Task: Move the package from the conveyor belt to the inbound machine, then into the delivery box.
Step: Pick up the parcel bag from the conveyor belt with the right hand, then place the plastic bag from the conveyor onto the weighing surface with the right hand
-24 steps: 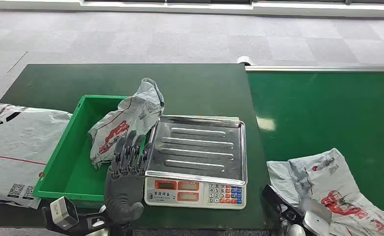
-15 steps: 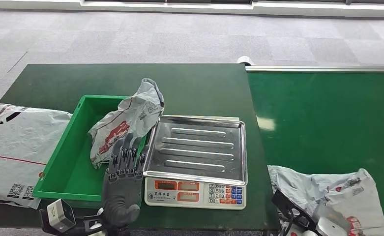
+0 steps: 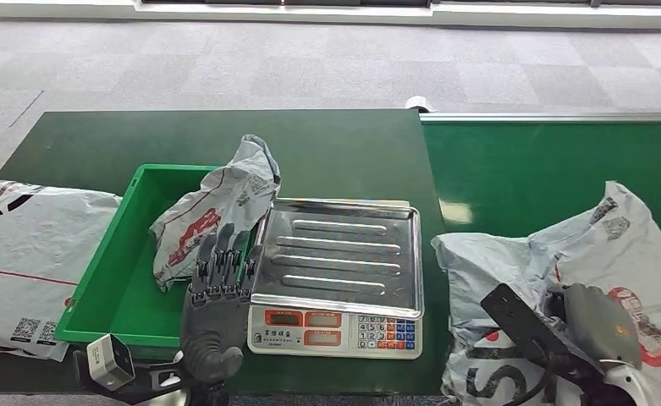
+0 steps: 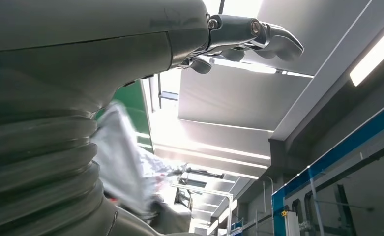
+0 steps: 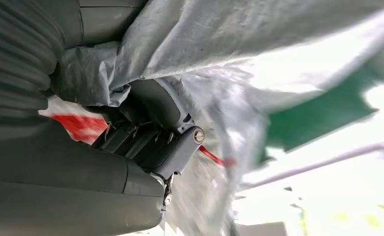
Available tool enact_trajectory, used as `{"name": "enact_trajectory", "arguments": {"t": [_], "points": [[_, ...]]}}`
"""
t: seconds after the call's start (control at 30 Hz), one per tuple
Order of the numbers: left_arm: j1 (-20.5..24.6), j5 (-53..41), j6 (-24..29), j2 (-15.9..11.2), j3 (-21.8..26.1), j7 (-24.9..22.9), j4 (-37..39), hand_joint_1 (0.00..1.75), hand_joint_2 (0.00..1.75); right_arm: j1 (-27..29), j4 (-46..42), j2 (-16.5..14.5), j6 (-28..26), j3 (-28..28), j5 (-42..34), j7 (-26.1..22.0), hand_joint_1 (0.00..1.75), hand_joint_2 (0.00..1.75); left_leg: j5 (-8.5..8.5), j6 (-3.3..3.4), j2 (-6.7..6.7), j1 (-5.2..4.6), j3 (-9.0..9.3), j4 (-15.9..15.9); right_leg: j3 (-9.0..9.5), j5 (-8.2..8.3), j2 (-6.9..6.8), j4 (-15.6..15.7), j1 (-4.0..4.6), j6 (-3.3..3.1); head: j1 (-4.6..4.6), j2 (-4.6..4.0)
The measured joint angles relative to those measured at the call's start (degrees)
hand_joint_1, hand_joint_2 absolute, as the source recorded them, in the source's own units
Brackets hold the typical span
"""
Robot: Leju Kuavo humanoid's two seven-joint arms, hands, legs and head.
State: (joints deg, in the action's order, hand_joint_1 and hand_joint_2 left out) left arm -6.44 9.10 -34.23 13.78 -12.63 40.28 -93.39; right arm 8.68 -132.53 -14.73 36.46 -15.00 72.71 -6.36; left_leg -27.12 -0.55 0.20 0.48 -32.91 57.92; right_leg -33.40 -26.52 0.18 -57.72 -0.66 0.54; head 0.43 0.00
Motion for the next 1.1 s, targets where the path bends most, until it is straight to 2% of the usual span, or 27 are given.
{"name": "enact_trajectory", "arguments": {"t": [0.07,0.1,0.23,0.33,0.43,0.5,0.6,0.7,0.73,0.8,0.87,0.9,0.97,1.03,1.1], "points": [[0.55,-0.14,-0.04,0.10,0.01,-0.01,0.45,0.00,1.75,-2.35,-2.86,-1.06,0.00,-2.15,-7.96,-8.45,1.75,1.75,0.00,-0.01,0.13,0.00,0.07,0.00,-0.02,0.01,0.12,0.00,0.03,-0.01,0.01,0.00],[0.76,-0.20,-0.04,0.11,0.02,-0.01,0.66,0.00,1.75,-3.35,-3.92,-1.40,0.00,-3.08,-10.08,-10.60,1.75,1.75,-0.01,0.00,0.17,0.00,0.12,0.00,0.00,0.01,0.14,0.00,0.04,-0.01,0.01,0.00],[1.28,-0.22,0.12,0.14,0.02,0.01,1.32,0.00,1.75,-4.95,-5.83,-1.81,0.00,-5.34,-13.08,-14.18,1.75,1.75,-0.04,0.01,0.29,0.00,0.15,0.00,0.05,0.02,0.25,0.00,-0.02,-0.01,0.02,0.00],[2.06,-0.01,0.95,0.13,0.02,0.01,1.55,0.00,1.75,-7.17,-5.63,-1.82,0.00,-5.93,-15.58,-19.46,1.75,1.75,-0.06,0.02,0.52,0.00,0.18,0.00,0.04,0.06,0.47,0.00,-0.02,-0.01,0.02,0.00],[2.60,0.07,1.40,0.12,0.02,0.01,1.68,0.00,1.75,-10.91,-2.71,-1.85,0.00,-5.61,-11.85,-22.12,1.75,1.75,-0.07,0.02,0.64,0.00,0.23,-0.01,0.08,0.11,0.62,0.00,-0.01,-0.02,0.02,0.00],[2.73,0.06,1.36,0.12,0.02,0.01,1.77,0.00,1.75,-13.59,0.72,-1.89,0.00,-4.83,-6.57,-21.08,1.75,1.75,-0.05,0.02,0.69,0.00,0.23,-0.01,0.10,0.17,0.68,0.00,-0.01,-0.02,0.02,0.00],[3.34,0.84,1.32,0.11,0.02,0.01,2.08,0.00,1.75,-19.18,7.65,-2.07,0.00,-2.20,3.03,-16.55,1.75,1.75,0.05,-0.03,0.76,0.00,0.23,-0.01,0.05,0.31,0.78,-0.01,0.00,-0.05,0.01,0.00],[5.41,2.26,1.28,0.09,-0.07,-0.02,3.13,0.00,1.75,-27.09,17.95,-1.81,0.00,2.05,12.56,-8.80,1.75,1.75,0.22,-0.07,0.84,0.00,0.19,-0.02,0.01,0.46,0.88,-0.04,0.02,-0.05,-0.01,0.00],[6.26,2.63,1.28,0.09,-0.15,-0.04,3.63,0.00,1.75,-30.15,22.18,-0.91,0.00,4.15,14.65,-3.49,1.75,1.75,0.29,-0.07,0.82,0.00,0.13,-0.02,-0.02,0.54,0.87,-0.05,0.01,-0.05,0.00,0.00],[7.68,3.16,1.51,0.08,-0.40,-0.06,4.65,0.00,1.75,-36.64,30.92,2.21,0.00,10.57,16.40,10.89,1.75,1.75,0.47,-0.03,0.79,0.00,-0.02,-0.02,-0.16,0.69,0.83,-0.09,-0.02,-0.04,0.02,0.00],[8.69,3.33,2.00,0.09,-0.84,-0.07,5.55,0.00,1.75,-43.14,40.09,5.44,0.00,20.17,16.97,25.14,1.75,1.75,0.60,-0.04,0.83,-0.01,-0.10,-0.02,-0.35,0.82,0.84,-0.10,-0.02,-0.11,0.02,0.00],[9.09,3.21,2.17,0.09,-1.06,-0.07,5.93,0.00,1.75,-45.76,44.22,6.65,0.00,25.03,17.18,29.88,1.75,1.75,0.63,-0.07,0.83,-0.01,-0.10,-0.02,-0.41,0.87,0.85,-0.10,0.00,-0.14,0.02,0.00],[9.70,3.06,2.26,0.09,-1.40,-0.10,6.60,0.00,1.75,-49.22,50.95,7.99,0.00,32.56,17.39,34.30,1.75,1.75,0.67,-0.12,0.67,-0.01,-0.12,-0.01,-0.40,0.89,0.73,-0.10,0.06,-0.17,-0.01,0.00],[10.12,3.58,2.64,0.09,-1.67,-0.13,7.05,0.00,1.75,-51.48,56.61,8.38,0.00,36.63,17.47,34.58,1.75,1.75,0.73,-0.18,0.35,0.01,-0.21,-0.01,-0.39,0.85,0.42,-0.11,0.09,-0.19,-0.01,0.00],[10.48,4.13,3.19,0.05,-2.21,-0.13,7.39,0.00,1.75,-53.49,61.94,8.39,0.00,38.40,17.55,32.93,1.75,1.75,0.77,-0.22,0.09,0.03,-0.32,-0.02,-0.39,0.82,0.16,-0.11,0.11,-0.22,0.00,0.00]]}}
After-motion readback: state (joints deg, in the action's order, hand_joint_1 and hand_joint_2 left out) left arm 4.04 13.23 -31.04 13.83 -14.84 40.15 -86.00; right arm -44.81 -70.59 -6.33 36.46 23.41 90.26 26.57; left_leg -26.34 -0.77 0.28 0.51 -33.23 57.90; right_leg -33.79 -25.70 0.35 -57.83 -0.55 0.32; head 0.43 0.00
